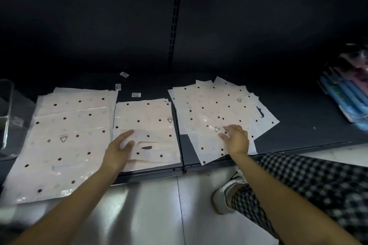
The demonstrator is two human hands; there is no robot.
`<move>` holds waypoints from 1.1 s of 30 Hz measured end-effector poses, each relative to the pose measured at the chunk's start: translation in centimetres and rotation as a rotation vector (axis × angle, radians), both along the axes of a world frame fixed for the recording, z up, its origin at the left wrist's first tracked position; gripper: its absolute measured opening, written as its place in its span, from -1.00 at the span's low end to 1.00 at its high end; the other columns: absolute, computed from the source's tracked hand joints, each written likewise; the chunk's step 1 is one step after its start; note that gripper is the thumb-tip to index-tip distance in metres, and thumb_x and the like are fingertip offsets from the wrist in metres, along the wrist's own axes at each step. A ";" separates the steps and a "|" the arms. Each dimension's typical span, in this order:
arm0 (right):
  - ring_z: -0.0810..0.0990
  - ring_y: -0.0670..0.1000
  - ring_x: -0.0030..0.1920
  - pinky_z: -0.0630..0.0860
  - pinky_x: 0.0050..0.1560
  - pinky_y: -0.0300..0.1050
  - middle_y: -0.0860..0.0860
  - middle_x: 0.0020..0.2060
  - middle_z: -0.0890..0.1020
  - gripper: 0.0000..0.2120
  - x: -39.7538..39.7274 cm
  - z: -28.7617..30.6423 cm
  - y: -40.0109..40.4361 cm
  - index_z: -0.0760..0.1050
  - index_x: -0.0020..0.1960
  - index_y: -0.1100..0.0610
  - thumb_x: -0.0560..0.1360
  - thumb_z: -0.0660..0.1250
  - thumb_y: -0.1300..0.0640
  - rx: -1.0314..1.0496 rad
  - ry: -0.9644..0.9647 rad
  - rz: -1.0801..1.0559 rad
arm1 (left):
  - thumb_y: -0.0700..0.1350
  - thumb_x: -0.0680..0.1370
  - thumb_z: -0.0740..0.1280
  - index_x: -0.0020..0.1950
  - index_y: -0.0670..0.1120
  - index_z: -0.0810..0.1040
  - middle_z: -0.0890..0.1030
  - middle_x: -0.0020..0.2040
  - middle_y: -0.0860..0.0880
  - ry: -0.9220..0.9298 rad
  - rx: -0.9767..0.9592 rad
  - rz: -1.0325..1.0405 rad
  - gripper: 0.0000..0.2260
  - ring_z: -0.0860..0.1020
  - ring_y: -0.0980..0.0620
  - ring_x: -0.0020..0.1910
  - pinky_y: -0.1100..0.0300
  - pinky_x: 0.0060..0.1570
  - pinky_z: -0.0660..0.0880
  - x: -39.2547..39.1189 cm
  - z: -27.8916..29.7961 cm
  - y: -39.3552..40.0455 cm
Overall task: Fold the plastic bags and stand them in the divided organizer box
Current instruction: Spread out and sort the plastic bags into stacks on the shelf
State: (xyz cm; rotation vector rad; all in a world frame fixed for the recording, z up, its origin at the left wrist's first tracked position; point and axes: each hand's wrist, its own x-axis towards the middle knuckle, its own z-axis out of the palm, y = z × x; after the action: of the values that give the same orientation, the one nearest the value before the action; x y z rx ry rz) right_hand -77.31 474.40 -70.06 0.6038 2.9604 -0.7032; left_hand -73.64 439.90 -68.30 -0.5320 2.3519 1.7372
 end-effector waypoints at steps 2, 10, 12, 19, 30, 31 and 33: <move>0.48 0.15 0.11 0.46 0.10 0.03 0.11 0.13 0.56 -0.78 -0.3 0.1 -0.4 0.60 0.08 0.19 0.51 0.35 0.10 -0.057 0.055 -0.069 | -0.15 0.59 0.26 0.33 -0.05 0.48 0.41 0.36 -0.10 0.002 -0.129 -0.111 -0.70 0.36 -0.06 0.35 0.20 0.31 0.23 0.4 -0.2 0.1; 0.51 0.15 -0.08 0.45 -0.10 -0.04 0.13 -0.21 0.61 -0.76 -1.1 2.3 -4.8 0.60 -0.02 0.25 0.58 0.23 0.10 -0.335 0.194 -0.077 | -0.10 0.56 0.32 0.26 -0.06 0.55 0.28 0.44 -0.11 0.151 -0.480 -0.064 -0.73 0.24 -0.13 0.39 0.09 0.34 0.21 0.5 1.2 -0.4; 0.48 0.06 -0.22 0.43 -0.27 -0.21 0.14 -0.27 0.58 -0.75 -1.5 3.4 -7.1 0.59 -0.11 0.24 0.57 0.25 0.10 -0.477 0.217 -0.073 | -0.11 0.54 0.34 0.25 -0.08 0.55 0.39 0.37 -0.10 0.196 -0.443 -0.144 -0.72 0.30 -0.09 0.37 0.17 0.29 0.22 0.5 2.0 -0.1; 0.57 0.02 0.04 0.44 0.05 -0.20 0.06 0.02 0.64 -0.76 -1.4 5.6 -12.7 0.59 0.07 0.15 0.54 0.30 0.02 -0.749 0.027 0.133 | 0.00 0.51 0.36 0.41 0.05 0.33 0.40 0.33 0.05 0.010 0.061 -0.306 -0.51 0.38 0.10 0.28 0.26 0.21 0.30 1.7 3.8 3.6; 0.40 0.03 0.08 0.24 0.13 -0.16 0.02 0.02 0.59 -0.60 2.1 6.0 -17.6 0.32 0.41 -0.12 0.58 0.15 -0.11 0.001 0.070 0.997 | 0.32 0.39 0.27 0.20 0.09 0.51 0.62 0.15 -0.05 -0.179 0.505 0.083 -0.52 0.60 -0.04 0.10 0.06 0.01 0.50 -0.6 5.9 -4.0; 0.39 0.03 0.07 0.24 0.13 -0.15 0.02 0.01 0.58 -0.59 2.2 5.9 -17.8 0.31 0.42 -0.15 0.58 0.14 -0.13 0.044 0.074 1.046 | 0.20 0.42 0.36 0.27 0.08 0.47 0.58 0.19 -0.06 -0.171 0.388 0.093 -0.54 0.57 -0.05 0.12 0.09 0.03 0.48 -0.5 5.7 -4.5; 0.38 0.02 0.05 0.27 0.12 -0.13 0.02 0.00 0.55 -0.59 2.6 5.3 -18.2 0.32 0.41 -0.16 0.57 0.16 -0.13 0.047 0.089 1.108 | -0.14 0.46 0.45 0.35 0.09 0.39 0.53 0.20 -0.12 -0.119 0.201 0.060 -0.50 0.54 -0.09 0.08 0.15 -0.06 0.50 0.0 4.9 -5.0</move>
State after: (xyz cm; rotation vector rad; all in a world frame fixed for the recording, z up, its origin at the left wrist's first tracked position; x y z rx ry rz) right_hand -74.75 456.21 -64.76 -1.0266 2.7289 -0.5015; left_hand -73.67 434.90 -63.36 -0.6579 2.0733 1.8851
